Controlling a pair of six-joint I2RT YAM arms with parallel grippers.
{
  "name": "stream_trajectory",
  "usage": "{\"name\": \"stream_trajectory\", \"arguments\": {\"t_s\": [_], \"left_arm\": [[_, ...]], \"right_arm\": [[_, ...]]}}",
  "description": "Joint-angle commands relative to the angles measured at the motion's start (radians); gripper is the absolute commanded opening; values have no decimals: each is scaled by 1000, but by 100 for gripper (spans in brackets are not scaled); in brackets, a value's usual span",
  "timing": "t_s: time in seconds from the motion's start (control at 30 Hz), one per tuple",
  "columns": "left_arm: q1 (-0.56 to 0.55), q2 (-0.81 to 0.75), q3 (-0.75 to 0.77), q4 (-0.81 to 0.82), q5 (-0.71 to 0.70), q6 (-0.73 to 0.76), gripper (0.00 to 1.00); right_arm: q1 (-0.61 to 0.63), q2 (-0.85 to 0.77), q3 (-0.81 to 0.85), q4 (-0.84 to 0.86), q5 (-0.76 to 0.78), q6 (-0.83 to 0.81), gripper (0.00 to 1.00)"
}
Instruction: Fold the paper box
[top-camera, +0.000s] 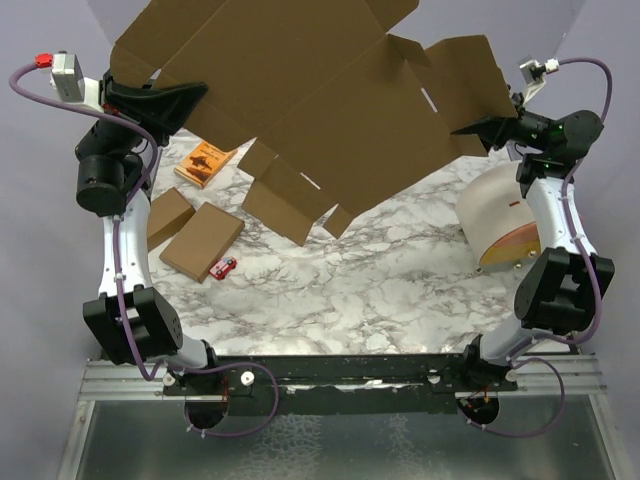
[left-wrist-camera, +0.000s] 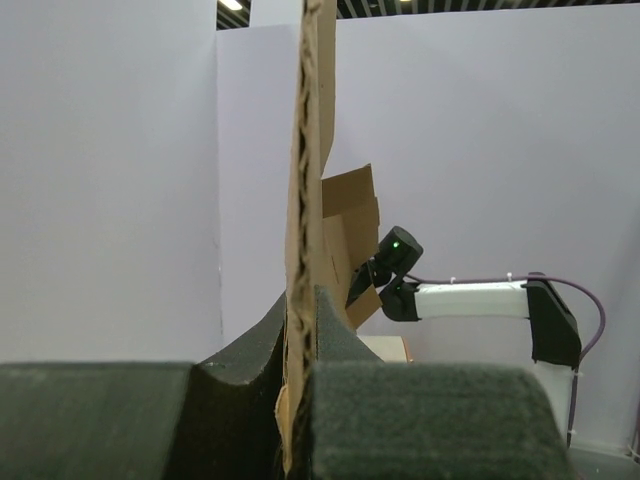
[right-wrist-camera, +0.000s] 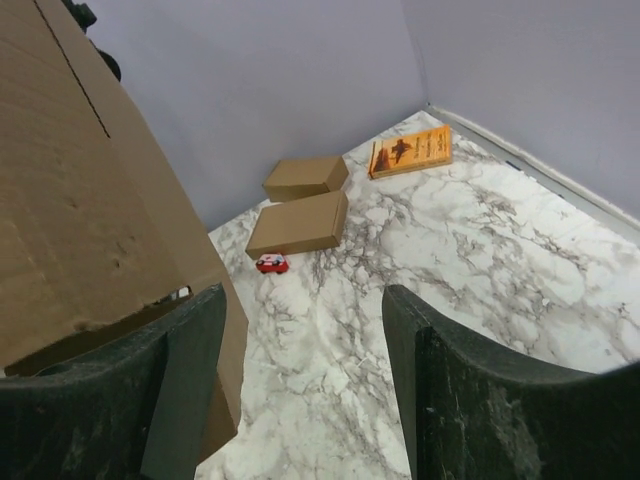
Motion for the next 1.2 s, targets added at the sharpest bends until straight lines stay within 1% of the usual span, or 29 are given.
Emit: {"name": "stream_trajectory", "arguments": {"t_s": [0.0, 0.03, 0.2, 0.43, 0.67, 0.87, 1.07, 1.17], "left_arm": [[-3, 9, 44, 254, -37, -1, 0], [-2, 13, 50, 254, -36, -2, 0], [-3, 18, 57, 253, -31, -2, 0], [-3, 28, 68, 254, -35, -2, 0], [-3, 30, 72, 255, -39, -4, 0], [-3, 30, 73, 255, -45, -5, 0], [-3, 26, 74, 254, -52, -8, 0], [-2, 23, 71, 254, -54, -8, 0]], "right_arm": [[-5, -48, -12, -71, 6, -107, 64], [-5, -46, -19, -42, 4, -81, 64], [-28, -45, -12, -58, 4, -78, 64], [-74, -57, -37, -22, 1, -37, 65], [-74, -57, -68, 138, -11, 90, 66], [-71, -66, -95, 175, -12, 129, 70], [-41, -44, -111, 265, -12, 208, 70], [-19, -43, -112, 264, -9, 208, 69]]}}
